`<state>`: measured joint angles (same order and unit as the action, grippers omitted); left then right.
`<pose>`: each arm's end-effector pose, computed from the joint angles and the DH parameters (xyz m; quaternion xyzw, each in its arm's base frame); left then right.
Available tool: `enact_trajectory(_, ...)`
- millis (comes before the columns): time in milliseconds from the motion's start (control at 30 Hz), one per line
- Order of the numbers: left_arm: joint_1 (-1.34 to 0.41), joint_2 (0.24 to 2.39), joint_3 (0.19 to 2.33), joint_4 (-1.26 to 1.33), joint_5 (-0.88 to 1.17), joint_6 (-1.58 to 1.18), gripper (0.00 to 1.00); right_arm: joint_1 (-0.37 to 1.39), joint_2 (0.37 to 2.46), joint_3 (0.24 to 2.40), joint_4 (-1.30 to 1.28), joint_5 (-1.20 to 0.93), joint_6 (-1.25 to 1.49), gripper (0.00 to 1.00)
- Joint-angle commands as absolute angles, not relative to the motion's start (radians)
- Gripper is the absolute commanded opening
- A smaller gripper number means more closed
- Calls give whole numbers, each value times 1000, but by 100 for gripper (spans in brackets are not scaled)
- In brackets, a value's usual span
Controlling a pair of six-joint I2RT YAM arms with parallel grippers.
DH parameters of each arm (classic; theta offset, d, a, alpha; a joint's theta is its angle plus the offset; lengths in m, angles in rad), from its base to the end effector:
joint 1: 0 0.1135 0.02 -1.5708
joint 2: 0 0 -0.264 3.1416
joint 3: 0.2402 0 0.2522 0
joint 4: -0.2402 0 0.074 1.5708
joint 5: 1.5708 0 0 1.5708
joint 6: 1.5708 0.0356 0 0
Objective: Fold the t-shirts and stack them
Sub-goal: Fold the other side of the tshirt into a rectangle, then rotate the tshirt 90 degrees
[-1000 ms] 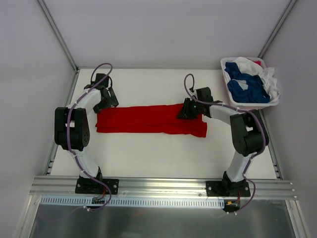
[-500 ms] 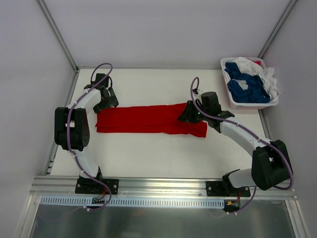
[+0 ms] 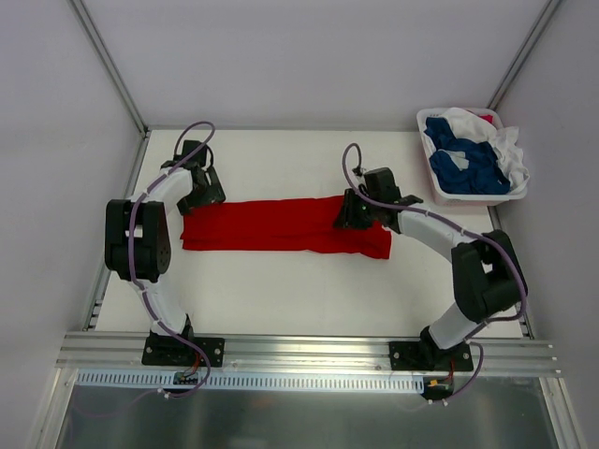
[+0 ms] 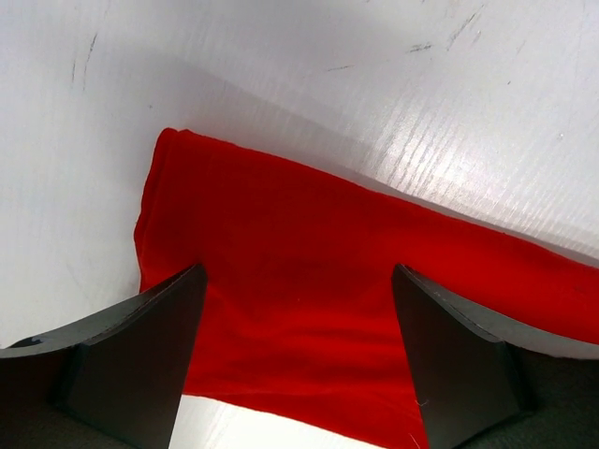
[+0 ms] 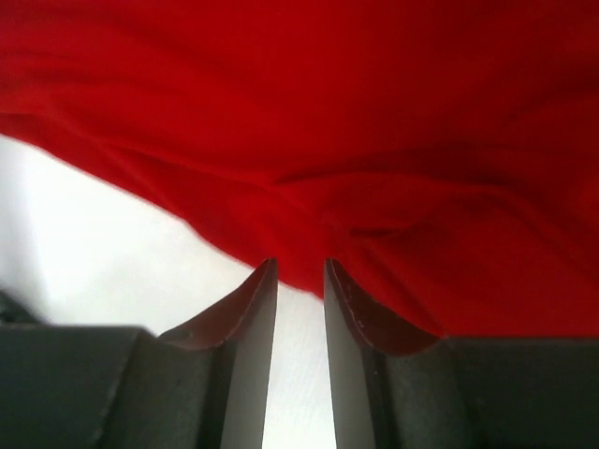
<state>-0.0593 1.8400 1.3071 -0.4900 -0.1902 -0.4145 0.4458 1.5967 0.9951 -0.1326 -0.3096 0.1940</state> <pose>0.3882 -0.0163 0.2022 -0.1946 0.9387 0.0257 0.2832 0.3047 0.1576 0.2159 -0.1755 0.8878 0.2600 0.3367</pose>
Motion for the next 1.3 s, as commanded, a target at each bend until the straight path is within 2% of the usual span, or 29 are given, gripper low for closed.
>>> enact_trajectory(0, -72, 1766, 1292, -488, -207, -393, 81, 459, 1653, 1123, -228, -162, 78, 30)
enact_trajectory(233, -72, 1763, 1287, -488, -227, -390, 81, 469, 1736, 1261, -379, 148, -81, 30)
enact_trajectory(433, -72, 1758, 1267, -488, -230, -391, 81, 486, 1746, 1282, -410, 231, -114, 31)
enact_trajectory(833, -74, 1776, 1259, -489, -187, -382, 82, 499, 1736, 1083, -325, 181, -29, 33)
enact_trajectory(1267, -74, 1847, 1244, -531, -120, -387, 84, 508, 1730, 1034, -310, 144, 31, 33)
